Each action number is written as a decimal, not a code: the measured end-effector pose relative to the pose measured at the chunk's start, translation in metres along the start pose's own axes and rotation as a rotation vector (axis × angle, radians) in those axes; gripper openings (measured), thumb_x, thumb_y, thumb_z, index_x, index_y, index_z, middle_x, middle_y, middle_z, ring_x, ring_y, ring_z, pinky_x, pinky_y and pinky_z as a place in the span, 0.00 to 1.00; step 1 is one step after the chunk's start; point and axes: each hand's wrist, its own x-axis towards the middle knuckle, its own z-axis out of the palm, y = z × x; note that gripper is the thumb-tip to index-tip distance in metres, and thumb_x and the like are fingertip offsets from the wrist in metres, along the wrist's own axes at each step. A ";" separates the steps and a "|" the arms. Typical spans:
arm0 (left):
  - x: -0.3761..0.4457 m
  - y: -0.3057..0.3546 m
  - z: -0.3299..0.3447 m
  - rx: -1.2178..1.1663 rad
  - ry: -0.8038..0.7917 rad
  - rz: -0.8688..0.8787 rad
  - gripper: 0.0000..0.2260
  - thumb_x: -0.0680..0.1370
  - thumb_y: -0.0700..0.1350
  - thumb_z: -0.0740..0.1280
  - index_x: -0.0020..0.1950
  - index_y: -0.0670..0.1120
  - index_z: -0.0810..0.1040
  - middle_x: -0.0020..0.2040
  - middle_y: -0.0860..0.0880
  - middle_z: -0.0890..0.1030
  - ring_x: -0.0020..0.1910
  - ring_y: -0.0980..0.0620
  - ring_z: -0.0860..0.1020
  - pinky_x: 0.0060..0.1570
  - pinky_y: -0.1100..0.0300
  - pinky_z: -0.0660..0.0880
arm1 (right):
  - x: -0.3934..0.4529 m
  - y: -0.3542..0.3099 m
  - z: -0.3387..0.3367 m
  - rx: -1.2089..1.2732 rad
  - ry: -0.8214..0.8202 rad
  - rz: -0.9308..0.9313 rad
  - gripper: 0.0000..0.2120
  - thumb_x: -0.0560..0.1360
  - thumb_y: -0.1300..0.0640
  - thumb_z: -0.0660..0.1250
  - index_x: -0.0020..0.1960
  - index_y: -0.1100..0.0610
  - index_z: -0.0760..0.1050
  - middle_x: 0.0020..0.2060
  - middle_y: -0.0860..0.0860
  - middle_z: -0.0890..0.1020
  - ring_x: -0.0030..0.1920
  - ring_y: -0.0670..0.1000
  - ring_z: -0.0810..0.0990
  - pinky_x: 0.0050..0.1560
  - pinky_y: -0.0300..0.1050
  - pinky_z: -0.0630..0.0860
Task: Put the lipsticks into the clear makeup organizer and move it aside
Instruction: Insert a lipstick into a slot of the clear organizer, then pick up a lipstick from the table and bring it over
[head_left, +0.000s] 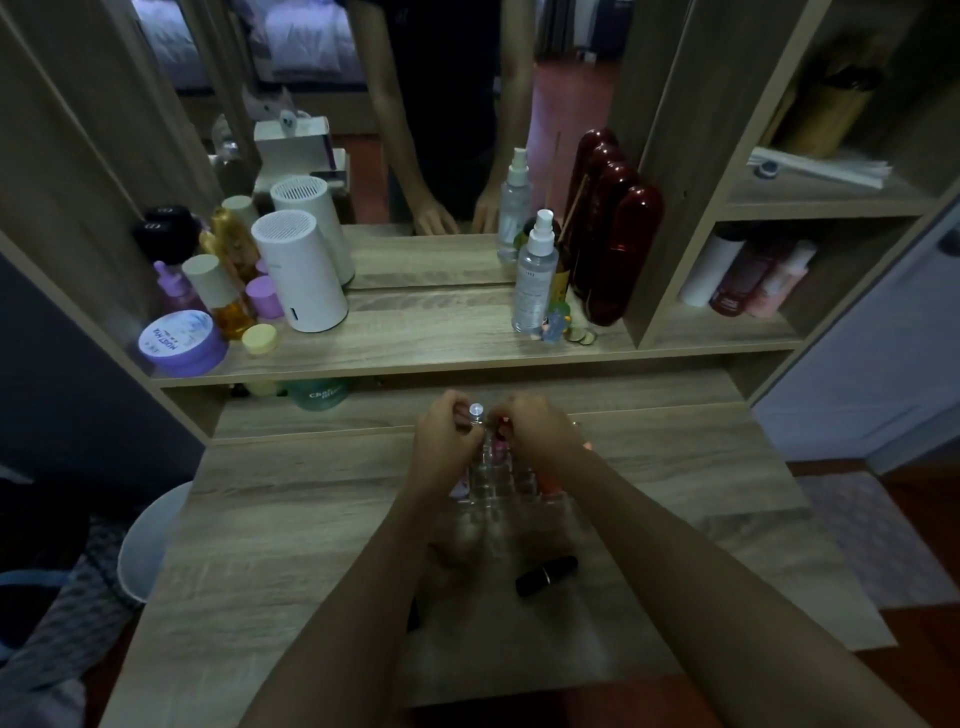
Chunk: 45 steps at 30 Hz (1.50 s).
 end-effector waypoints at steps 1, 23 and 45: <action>0.000 0.000 0.000 0.017 0.003 0.019 0.09 0.71 0.35 0.68 0.50 0.42 0.77 0.46 0.44 0.81 0.45 0.51 0.78 0.41 0.68 0.72 | 0.000 0.000 0.000 -0.004 -0.002 -0.010 0.14 0.77 0.60 0.62 0.61 0.53 0.77 0.56 0.55 0.80 0.56 0.55 0.78 0.51 0.44 0.71; -0.049 -0.001 -0.021 0.194 -0.206 0.230 0.04 0.72 0.40 0.69 0.45 0.43 0.80 0.40 0.46 0.82 0.40 0.49 0.77 0.40 0.58 0.73 | -0.110 0.123 0.014 0.243 -0.339 0.720 0.14 0.69 0.59 0.75 0.33 0.56 0.70 0.29 0.53 0.78 0.24 0.50 0.79 0.16 0.36 0.72; -0.104 -0.017 0.037 0.369 -0.608 0.122 0.15 0.72 0.45 0.67 0.58 0.46 0.77 0.59 0.46 0.77 0.58 0.48 0.74 0.56 0.57 0.70 | -0.057 0.033 -0.059 0.479 0.446 0.088 0.14 0.75 0.65 0.66 0.60 0.57 0.73 0.33 0.54 0.80 0.29 0.45 0.77 0.29 0.23 0.69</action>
